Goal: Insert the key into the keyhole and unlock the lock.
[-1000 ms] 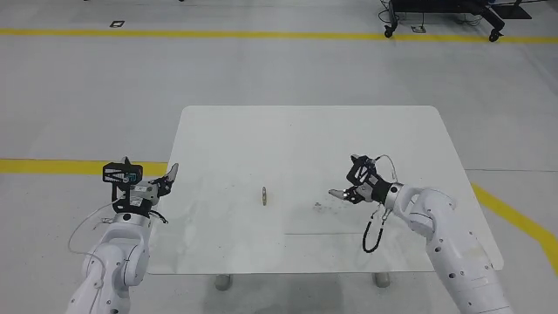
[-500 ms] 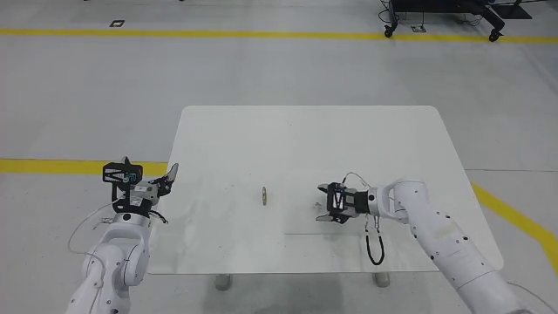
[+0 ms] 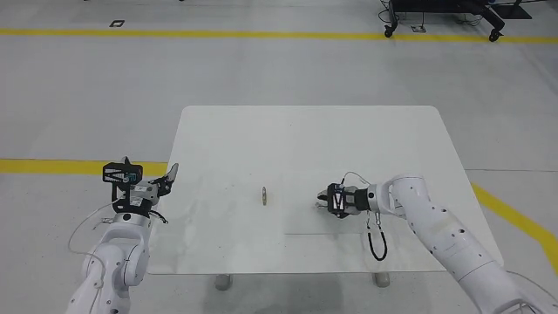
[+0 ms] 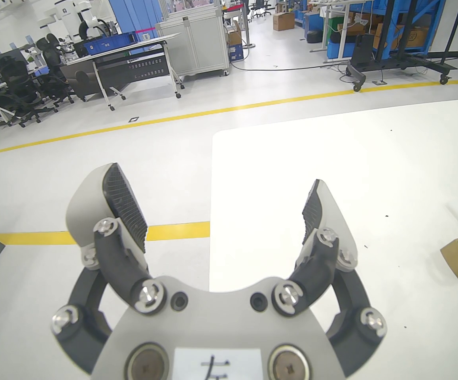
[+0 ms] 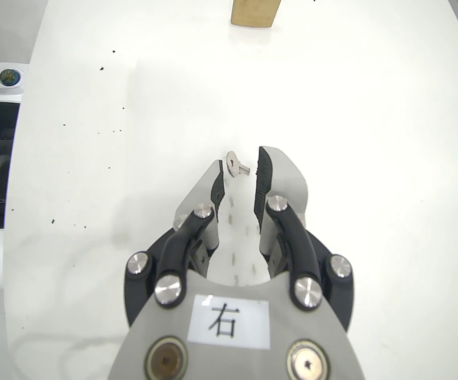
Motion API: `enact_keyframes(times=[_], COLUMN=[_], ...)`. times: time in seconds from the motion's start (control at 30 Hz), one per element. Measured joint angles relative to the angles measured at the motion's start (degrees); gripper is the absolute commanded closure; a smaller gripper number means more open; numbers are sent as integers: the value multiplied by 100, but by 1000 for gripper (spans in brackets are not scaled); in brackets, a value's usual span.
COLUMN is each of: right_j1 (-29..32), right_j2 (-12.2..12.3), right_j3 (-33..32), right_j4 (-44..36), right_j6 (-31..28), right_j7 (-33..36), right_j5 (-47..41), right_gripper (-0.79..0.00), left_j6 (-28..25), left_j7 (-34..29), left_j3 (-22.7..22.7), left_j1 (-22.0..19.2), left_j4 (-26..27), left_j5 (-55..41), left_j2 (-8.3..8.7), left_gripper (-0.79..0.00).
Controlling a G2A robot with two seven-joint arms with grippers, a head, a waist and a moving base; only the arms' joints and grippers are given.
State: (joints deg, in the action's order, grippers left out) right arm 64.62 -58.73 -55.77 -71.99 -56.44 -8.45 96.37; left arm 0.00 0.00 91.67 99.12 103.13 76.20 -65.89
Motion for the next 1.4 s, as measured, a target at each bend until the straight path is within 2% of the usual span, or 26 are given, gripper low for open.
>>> enact_keyframes(times=[0.07,0.17,0.3,0.6,0.97,1.07,1.23,1.4], right_j1=[4,24,46,18,233,329,513,490], right_j2=[-6,-16,-32,-46,76,116,199,377], right_j3=[36,96,161,142,-179,-362,-785,-559], right_j4=[-54,-152,-205,-194,-584,-550,-206,204], right_j6=[67,179,361,503,502,423,-125,-156], right_j7=[67,158,278,350,123,-218,-1456,-2596], right_j5=[30,83,123,-43,-93,-374,-1469,-2227], right_gripper=[-209,-169,0,0,0,0,0,0], left_j6=[0,0,0,0,0,0,0,0], left_j7=[0,0,0,0,0,0,0,0], left_j3=[0,0,0,0,0,0,0,0], left_j1=[0,0,0,0,0,0,0,0], left_j4=[0,0,0,0,0,0,0,0], left_j5=[0,0,0,0,0,0,0,0], left_j2=[0,0,0,0,0,0,0,0], left_gripper=[-785,-785,-785,-785,-785,-785,-785,-785])
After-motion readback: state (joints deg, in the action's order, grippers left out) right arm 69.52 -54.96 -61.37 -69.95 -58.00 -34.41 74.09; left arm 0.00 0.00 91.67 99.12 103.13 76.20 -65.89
